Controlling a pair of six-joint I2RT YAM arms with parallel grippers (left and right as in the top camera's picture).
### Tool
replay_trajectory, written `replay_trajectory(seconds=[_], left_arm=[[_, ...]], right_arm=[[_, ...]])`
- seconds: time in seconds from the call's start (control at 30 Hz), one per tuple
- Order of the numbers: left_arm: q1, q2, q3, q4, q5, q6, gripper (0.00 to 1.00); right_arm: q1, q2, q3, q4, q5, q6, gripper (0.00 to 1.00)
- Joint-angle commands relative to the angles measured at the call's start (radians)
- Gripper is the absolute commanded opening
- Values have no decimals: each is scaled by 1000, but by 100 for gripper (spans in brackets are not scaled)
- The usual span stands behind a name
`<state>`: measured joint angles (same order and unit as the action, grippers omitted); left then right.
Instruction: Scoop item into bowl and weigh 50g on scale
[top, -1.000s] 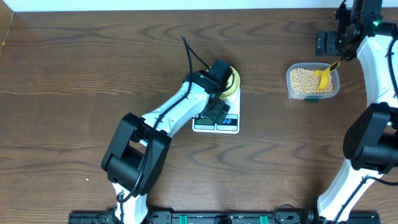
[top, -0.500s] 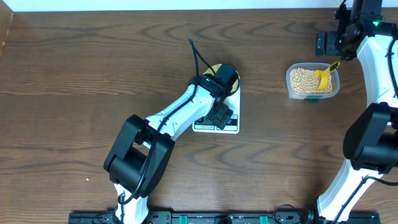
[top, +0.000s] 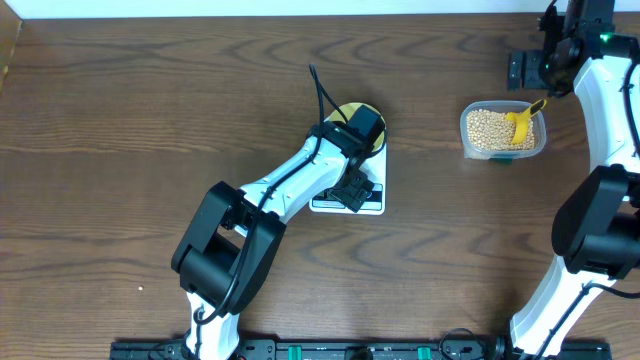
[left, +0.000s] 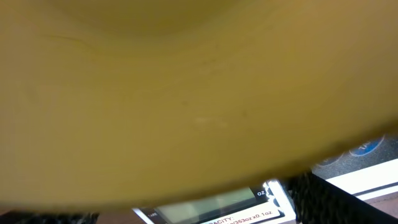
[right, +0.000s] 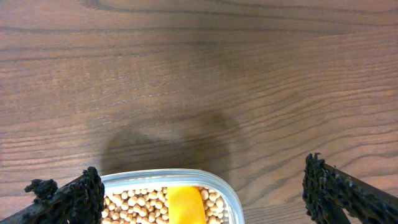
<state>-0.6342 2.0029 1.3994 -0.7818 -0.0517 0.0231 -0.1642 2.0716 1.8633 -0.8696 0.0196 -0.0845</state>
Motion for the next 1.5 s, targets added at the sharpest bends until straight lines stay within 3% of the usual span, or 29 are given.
replay_trajectory(seconds=[0.0, 1.47], left_arm=[[4, 33, 5, 0, -31, 6, 98], [28, 51, 6, 47, -51, 26, 97]], right_arm=[[4, 8, 13, 2, 7, 1, 99], [4, 8, 13, 2, 7, 1, 99]])
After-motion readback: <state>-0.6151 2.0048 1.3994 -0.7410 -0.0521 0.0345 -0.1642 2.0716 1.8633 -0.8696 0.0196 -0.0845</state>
